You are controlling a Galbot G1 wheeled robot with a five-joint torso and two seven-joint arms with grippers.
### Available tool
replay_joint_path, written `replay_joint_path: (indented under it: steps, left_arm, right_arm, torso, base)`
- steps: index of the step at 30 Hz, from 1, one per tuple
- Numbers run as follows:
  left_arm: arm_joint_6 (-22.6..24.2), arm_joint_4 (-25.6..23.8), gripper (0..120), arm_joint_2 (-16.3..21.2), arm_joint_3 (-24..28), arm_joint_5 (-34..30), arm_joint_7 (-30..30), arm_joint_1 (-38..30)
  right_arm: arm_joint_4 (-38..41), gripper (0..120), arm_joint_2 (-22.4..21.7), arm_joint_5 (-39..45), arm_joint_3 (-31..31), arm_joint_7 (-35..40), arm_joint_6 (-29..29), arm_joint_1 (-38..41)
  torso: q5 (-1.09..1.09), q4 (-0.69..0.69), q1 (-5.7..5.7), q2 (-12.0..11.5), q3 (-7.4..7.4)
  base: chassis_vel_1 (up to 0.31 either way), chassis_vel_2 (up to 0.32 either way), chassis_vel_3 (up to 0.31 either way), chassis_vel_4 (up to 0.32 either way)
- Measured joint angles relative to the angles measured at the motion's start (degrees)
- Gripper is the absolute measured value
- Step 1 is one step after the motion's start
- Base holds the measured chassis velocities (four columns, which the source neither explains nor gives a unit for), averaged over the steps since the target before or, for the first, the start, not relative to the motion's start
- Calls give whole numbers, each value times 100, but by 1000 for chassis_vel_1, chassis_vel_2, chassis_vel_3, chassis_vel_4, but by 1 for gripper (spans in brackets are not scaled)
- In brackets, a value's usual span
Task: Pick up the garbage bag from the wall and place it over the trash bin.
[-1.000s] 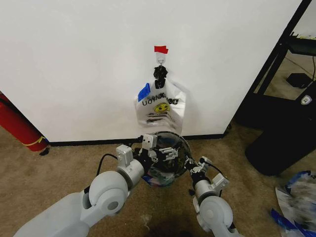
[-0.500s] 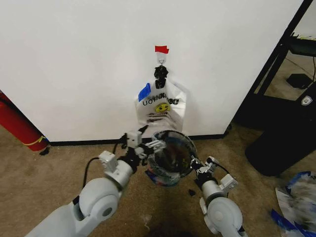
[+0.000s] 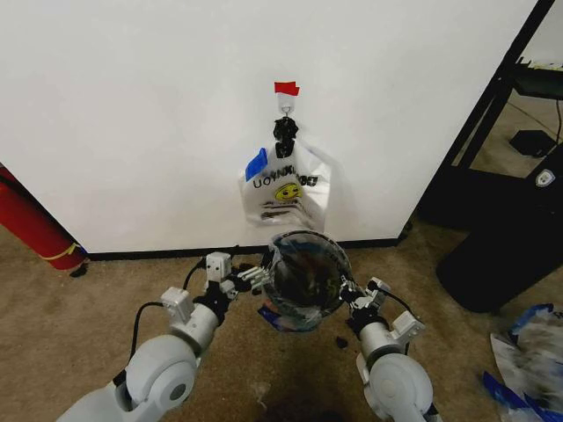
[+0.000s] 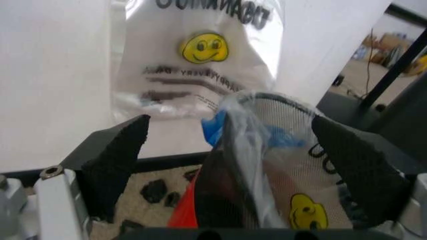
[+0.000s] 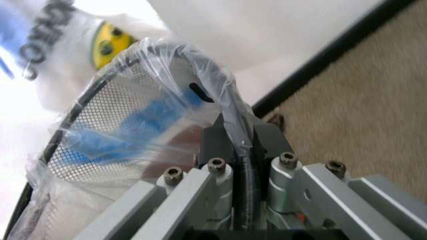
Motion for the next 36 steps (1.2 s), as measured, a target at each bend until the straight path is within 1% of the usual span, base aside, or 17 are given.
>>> replay_joint_path:
  steps: [2, 4, 6, 7, 10, 14, 16, 18, 22, 23, 26, 29, 30, 33, 35, 36]
  left_arm:
    - [-43, 6, 96, -6, -8, -26, 42, 30]
    - [-265, 49, 97, -13, 11, -237, 356, 158]
    - [-376, 68, 96, -3, 38, -364, 595, 261]
    - [-455, 74, 96, 4, 46, -483, 785, 370]
    - [-541, 103, 95, 4, 56, -640, 1036, 487]
    - [-683, 340, 93, -24, 162, -813, 1486, 538]
    - [-753, 565, 92, -30, 206, -922, 1772, 490]
    - [-775, 636, 91, -32, 214, -988, 1859, 470]
    - [-807, 956, 91, -84, 220, -1549, 2218, 320]
    - [-807, 956, 91, -84, 220, -1549, 2218, 320]
    - [-811, 1126, 90, -133, 219, -1923, 2420, 213]
    - [-811, 1272, 86, -142, 243, -2066, 2675, 138]
    - [-811, 1272, 86, -142, 243, -2066, 2675, 138]
    - [-798, 1333, 86, -137, 256, -2232, 3046, 139]
    - [-789, 1333, 85, -140, 254, -2330, 3193, 171]
    - [-786, 1331, 83, -145, 253, -2373, 3290, 189]
  right_arm:
    - [8, 2, 26, 84, 60, 32, -25, 0]
    - [44, 2, 144, 345, 342, 125, -82, -38]
    - [45, 2, 187, 421, 457, 160, -90, -60]
    - [45, 2, 203, 461, 492, 174, -95, -56]
    - [48, 2, 203, 477, 496, 183, -103, -43]
    - [93, 2, 171, 490, 472, 193, -132, -43]
    - [125, 2, 154, 505, 462, 193, -152, -51]
    - [136, 2, 150, 507, 461, 194, -157, -54]
    - [179, 2, 125, 531, 465, 193, -173, -73]
    - [179, 2, 125, 531, 465, 193, -173, -73]
    - [205, 2, 113, 552, 464, 190, -190, -75]
    - [228, 2, 104, 577, 460, 190, -212, -74]
    - [228, 2, 104, 577, 460, 190, -212, -74]
    - [238, 2, 96, 593, 461, 193, -230, -69]
    - [238, 2, 94, 596, 468, 194, -234, -66]
    - [236, 2, 91, 596, 472, 195, -235, -65]
  torso:
    - [0, 0, 0, 0, 0]
    - [-1, -2, 0, 0, 0]
    - [-1, -5, 0, 0, 0]
    - [0, -3, 0, 0, 0]
    - [0, 1, 0, 0, 0]
    - [0, -2, 0, 0, 0]
    - [-1, -1, 0, 0, 0]
    - [-1, -1, 0, 0, 0]
    - [-1, -2, 0, 0, 0]
    - [-1, -2, 0, 0, 0]
    - [0, -1, 0, 0, 0]
    - [-1, -2, 0, 0, 0]
    - [-1, -2, 0, 0, 0]
    - [-1, -2, 0, 0, 0]
    - [0, -1, 0, 0, 0]
    - [-1, -1, 0, 0, 0]
  base:
    - [0, 0, 0, 0]
    - [0, 0, 0, 0]
    - [0, 0, 0, 0]
    - [0, 0, 0, 0]
    - [0, 0, 0, 0]
    - [0, 0, 0, 0]
    - [0, 0, 0, 0]
    - [0, 0, 0, 0]
    - [0, 0, 0, 0]
    - [0, 0, 0, 0]
    - [0, 0, 0, 0]
    - [0, 0, 0, 0]
    - [0, 0, 0, 0]
    - [0, 0, 0, 0]
    - [0, 0, 0, 0]
    - [0, 0, 0, 0]
